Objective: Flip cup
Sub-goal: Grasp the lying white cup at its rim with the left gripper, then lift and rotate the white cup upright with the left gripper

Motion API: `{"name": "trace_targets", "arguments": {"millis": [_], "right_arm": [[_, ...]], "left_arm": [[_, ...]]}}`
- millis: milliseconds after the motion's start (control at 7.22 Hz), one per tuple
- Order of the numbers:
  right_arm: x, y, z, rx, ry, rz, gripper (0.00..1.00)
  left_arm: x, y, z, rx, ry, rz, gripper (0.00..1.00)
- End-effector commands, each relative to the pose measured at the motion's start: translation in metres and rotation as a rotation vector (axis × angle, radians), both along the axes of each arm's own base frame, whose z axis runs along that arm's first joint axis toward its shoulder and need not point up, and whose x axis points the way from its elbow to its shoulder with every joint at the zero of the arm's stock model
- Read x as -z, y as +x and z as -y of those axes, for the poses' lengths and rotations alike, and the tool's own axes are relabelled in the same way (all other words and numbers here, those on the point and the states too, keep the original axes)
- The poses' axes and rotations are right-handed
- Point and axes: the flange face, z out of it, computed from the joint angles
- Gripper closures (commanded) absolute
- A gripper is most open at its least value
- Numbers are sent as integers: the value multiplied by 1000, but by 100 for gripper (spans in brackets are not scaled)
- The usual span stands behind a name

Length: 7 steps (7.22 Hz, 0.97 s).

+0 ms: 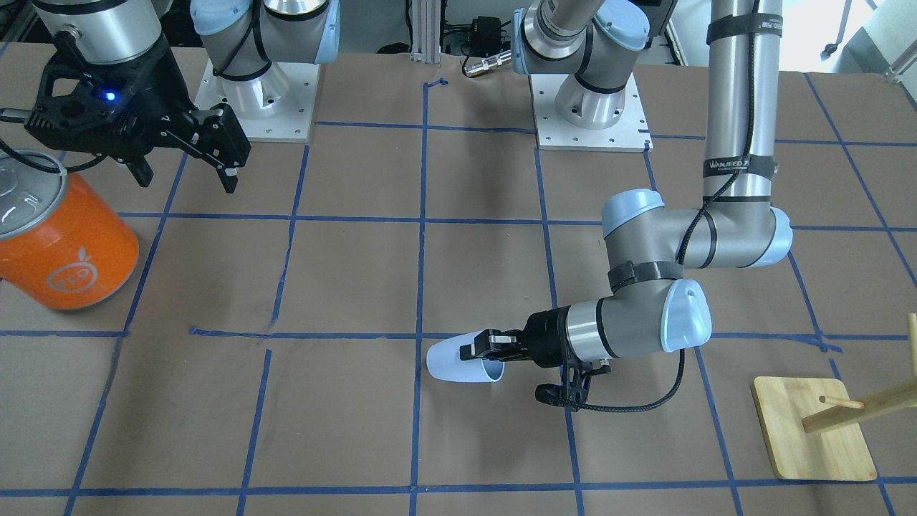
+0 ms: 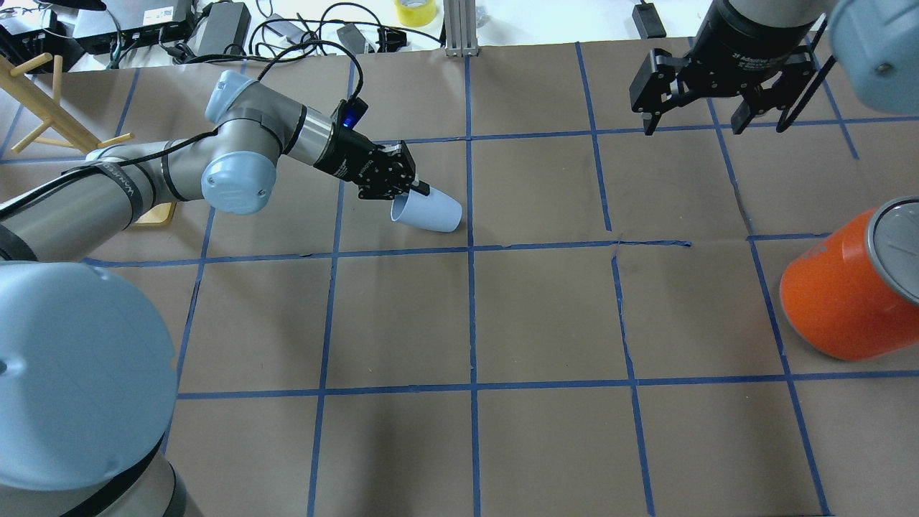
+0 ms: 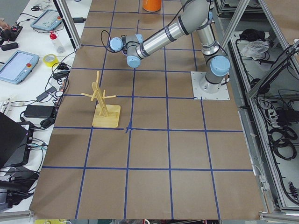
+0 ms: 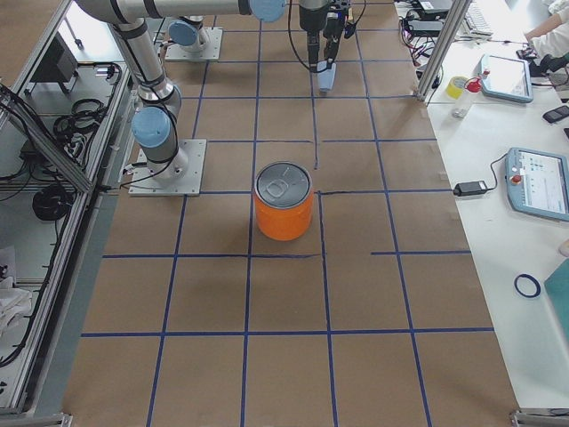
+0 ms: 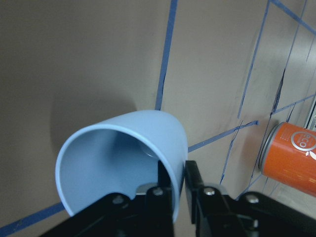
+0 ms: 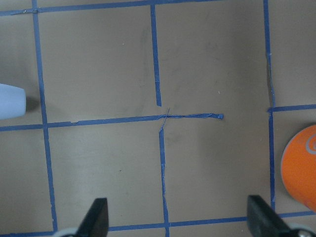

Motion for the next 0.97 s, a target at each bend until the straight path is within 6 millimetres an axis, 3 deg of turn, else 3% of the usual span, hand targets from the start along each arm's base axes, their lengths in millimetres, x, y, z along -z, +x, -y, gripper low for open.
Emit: {"name": "trace_targets", "arguments": {"millis": [0, 138, 277, 554, 831], "right_arm": [[3, -1, 3, -4, -2, -5, 0], [5, 0, 2, 6, 4, -1, 0], [4, -1, 3, 8, -1, -2, 0], [4, -1, 0, 10, 7, -4, 0], [3, -1, -1, 10, 5, -4, 0]], "left_arm": [[-72, -1, 7, -27, -87, 218, 100], [-106, 0, 18, -9, -165, 398, 100], [-107, 17, 34, 29, -228, 643, 100], [-101, 47, 44, 296, -342, 897, 100], [-78, 55, 54, 336, -362, 945, 100]]}}
